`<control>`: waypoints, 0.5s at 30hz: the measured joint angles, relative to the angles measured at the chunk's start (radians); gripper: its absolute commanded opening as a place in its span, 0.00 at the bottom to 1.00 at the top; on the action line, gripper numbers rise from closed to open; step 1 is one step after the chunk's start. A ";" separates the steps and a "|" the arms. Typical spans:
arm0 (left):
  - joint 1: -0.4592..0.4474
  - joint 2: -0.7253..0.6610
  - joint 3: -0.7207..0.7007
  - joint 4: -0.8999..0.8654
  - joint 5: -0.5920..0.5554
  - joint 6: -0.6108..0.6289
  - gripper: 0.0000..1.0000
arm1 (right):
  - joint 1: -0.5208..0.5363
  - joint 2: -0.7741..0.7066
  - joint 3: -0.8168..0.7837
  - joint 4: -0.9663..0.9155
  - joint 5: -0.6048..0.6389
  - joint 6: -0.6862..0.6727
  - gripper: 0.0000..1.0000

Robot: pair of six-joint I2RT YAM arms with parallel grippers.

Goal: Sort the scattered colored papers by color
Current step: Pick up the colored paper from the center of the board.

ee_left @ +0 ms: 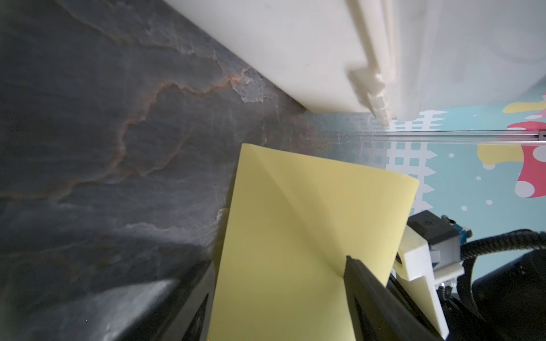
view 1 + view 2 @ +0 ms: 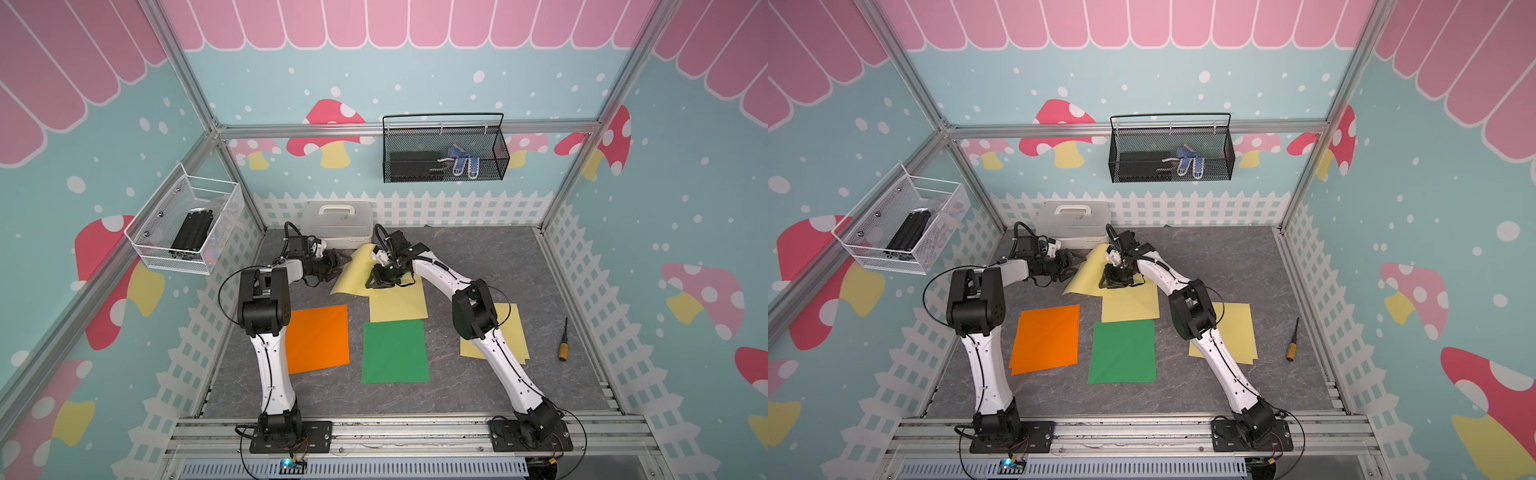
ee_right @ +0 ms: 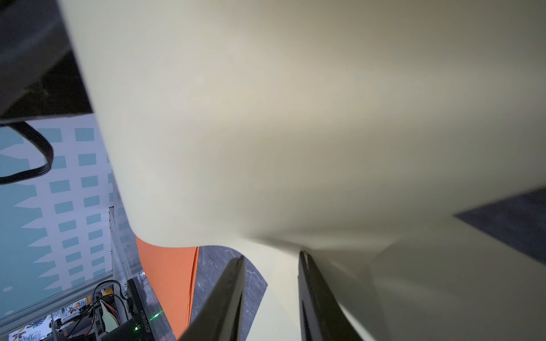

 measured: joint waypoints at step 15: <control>-0.073 -0.121 -0.222 0.066 0.075 -0.051 0.74 | -0.001 0.000 -0.008 0.006 -0.010 -0.002 0.34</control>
